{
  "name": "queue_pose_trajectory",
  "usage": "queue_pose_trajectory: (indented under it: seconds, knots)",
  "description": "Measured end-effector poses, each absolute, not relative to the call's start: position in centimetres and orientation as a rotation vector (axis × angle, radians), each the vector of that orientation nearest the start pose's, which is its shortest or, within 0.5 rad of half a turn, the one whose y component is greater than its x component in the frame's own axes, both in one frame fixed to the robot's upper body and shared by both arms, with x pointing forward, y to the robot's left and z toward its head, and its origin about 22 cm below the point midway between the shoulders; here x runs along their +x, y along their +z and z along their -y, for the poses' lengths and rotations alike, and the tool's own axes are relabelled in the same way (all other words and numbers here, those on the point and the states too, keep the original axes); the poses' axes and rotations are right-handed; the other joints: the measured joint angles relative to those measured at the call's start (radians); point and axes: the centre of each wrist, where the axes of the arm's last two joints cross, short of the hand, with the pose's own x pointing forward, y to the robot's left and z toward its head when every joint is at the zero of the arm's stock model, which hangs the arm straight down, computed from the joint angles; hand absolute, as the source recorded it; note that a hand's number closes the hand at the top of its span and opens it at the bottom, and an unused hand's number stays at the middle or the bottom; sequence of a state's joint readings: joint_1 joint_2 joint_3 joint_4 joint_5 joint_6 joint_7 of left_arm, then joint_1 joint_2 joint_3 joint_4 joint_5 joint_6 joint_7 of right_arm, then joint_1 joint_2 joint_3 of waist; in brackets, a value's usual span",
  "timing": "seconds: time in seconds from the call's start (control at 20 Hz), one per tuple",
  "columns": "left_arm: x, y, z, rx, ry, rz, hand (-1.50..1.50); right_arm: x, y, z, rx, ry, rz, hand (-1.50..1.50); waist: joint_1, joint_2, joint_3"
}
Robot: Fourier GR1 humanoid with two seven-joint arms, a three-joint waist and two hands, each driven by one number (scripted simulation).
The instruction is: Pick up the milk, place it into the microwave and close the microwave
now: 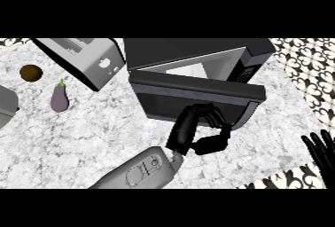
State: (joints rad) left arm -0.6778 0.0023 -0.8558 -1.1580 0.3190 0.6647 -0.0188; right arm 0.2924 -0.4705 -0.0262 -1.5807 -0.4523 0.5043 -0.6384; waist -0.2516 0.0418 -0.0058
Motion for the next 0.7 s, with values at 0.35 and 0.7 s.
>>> queue_pose_trajectory:
  seconds: [0.35,0.7]
  knots:
    - [30.5,5.3,-0.1,-0.154,-0.286,1.703,1.50,16.6,1.4,35.7,0.494,0.180,1.943,-1.50,-0.050,0.019,-0.001]
    - [33.1,6.5,-0.4,-0.136,-0.214,1.730,1.50,16.7,2.9,35.8,0.543,0.191,1.943,-1.50,-0.089,0.033,0.001]
